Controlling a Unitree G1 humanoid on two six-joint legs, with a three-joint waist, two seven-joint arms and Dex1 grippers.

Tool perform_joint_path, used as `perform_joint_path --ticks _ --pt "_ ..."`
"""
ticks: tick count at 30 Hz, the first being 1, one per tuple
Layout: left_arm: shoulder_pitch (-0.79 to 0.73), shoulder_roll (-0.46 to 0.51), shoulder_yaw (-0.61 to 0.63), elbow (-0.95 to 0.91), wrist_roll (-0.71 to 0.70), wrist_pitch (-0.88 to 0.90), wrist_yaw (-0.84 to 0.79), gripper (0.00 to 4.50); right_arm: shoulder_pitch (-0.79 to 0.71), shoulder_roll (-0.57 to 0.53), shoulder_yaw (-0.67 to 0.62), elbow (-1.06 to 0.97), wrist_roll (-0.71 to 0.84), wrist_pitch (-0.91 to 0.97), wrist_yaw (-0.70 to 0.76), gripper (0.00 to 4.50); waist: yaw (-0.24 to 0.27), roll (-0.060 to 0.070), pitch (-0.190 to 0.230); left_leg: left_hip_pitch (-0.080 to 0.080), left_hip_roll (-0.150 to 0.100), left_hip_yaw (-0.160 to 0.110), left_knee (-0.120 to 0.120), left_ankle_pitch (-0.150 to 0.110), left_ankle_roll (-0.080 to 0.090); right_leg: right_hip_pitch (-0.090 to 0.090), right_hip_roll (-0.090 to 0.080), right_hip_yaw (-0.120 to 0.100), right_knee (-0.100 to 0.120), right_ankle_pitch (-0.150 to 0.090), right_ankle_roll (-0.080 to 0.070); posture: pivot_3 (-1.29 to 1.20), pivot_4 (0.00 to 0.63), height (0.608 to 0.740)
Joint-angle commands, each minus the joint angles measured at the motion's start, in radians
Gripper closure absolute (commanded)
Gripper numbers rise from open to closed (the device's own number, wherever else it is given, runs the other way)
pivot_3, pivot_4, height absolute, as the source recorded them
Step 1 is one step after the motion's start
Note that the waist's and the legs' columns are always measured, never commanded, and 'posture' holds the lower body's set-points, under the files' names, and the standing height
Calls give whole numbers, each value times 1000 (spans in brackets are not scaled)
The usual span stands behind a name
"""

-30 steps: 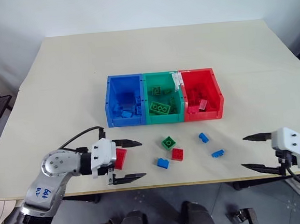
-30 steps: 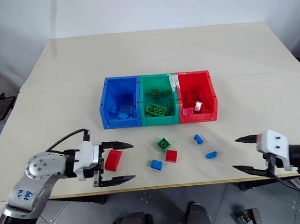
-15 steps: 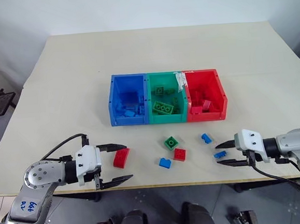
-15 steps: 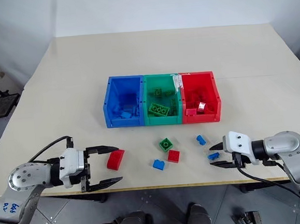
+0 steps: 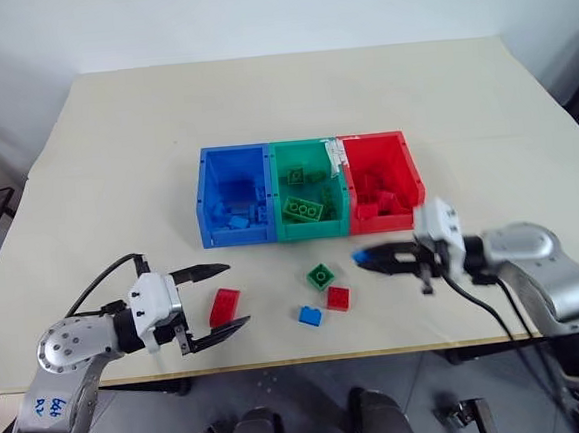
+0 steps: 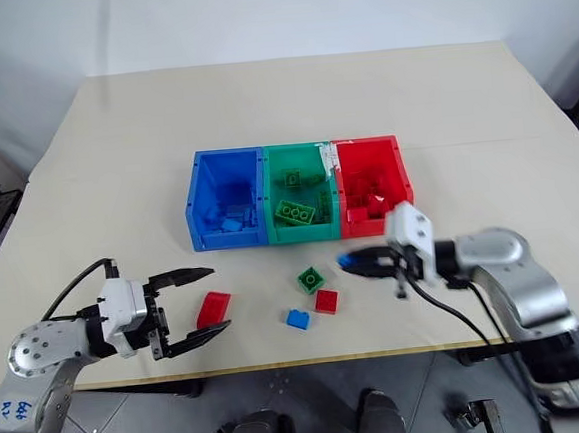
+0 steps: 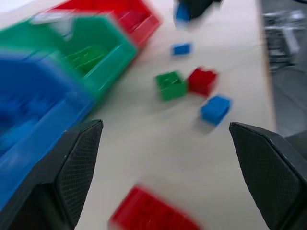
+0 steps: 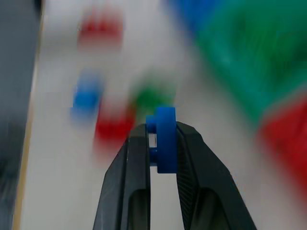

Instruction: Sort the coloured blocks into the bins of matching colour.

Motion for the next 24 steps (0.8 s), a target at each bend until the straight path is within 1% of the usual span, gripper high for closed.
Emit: perform_joint_path --ticks 1,3,5,8,10,12,16,21,22,23,24 --pt "61 -20 106 -5 -28 6 63 0 -166 150 72 9 -37 103 -168 4171 0 0 0 0 0 0 0 0 0 -1 0 0 2 0 0 0 150 740" --pt "87 -26 145 -3 -29 5 82 0 -279 261 101 94 -80 116 -254 4171 0 0 0 -2 0 0 0 0 -1 -5 0 0 5 0 0 0 150 740" --pt "103 -29 172 -8 -34 10 97 0 -356 338 116 177 -112 107 -295 4171 7 0 0 -5 -1 1 1 0 0 -11 -1 1 9 0 0 0 150 740" --pt "134 -32 214 -20 -36 15 116 0 -479 431 177 389 -218 7 -338 4171 0 -2 -1 -6 -2 1 1 0 0 -13 -1 1 11 0 0 0 150 740" --pt "143 -36 221 -30 -31 14 126 0 -522 468 185 482 -250 -34 -349 4171 -7 -2 -1 -6 -2 3 0 0 0 -13 -1 1 11 0 0 0 150 740" --pt "146 -40 218 -45 -31 20 138 0 -546 492 171 534 -260 -53 -354 3437 -12 -2 -1 -6 -1 3 -1 0 0 -14 -1 0 11 0 0 0 150 740" --pt "150 -41 204 -73 -47 51 146 0 -554 507 159 537 -258 -66 -329 2189 -27 -2 -1 -6 -1 2 -1 0 0 -14 -1 0 11 0 0 0 150 740" --pt "94 -26 162 -66 -49 75 134 0 -494 444 160 434 -253 -82 -254 458 -29 -2 -1 -6 0 3 -1 0 -1 -14 -1 -1 11 0 -1 0 150 740" --pt "80 -23 151 -65 -51 79 128 0 -478 425 152 405 -244 -80 -238 202 -26 -2 -1 -6 -1 3 -1 0 -1 -14 -1 0 11 0 -1 0 150 740" --pt "66 -19 140 -62 -50 81 121 0 -458 403 142 371 -234 -79 -221 40 -24 -2 -1 -6 -1 3 -1 0 -1 -14 -1 0 11 0 -1 0 150 740" --pt "46 -14 123 -56 -44 81 111 0 -431 374 127 331 -220 -83 -201 40 -23 -2 -1 -6 -1 3 0 0 -1 -14 -1 0 11 0 -1 0 150 740"
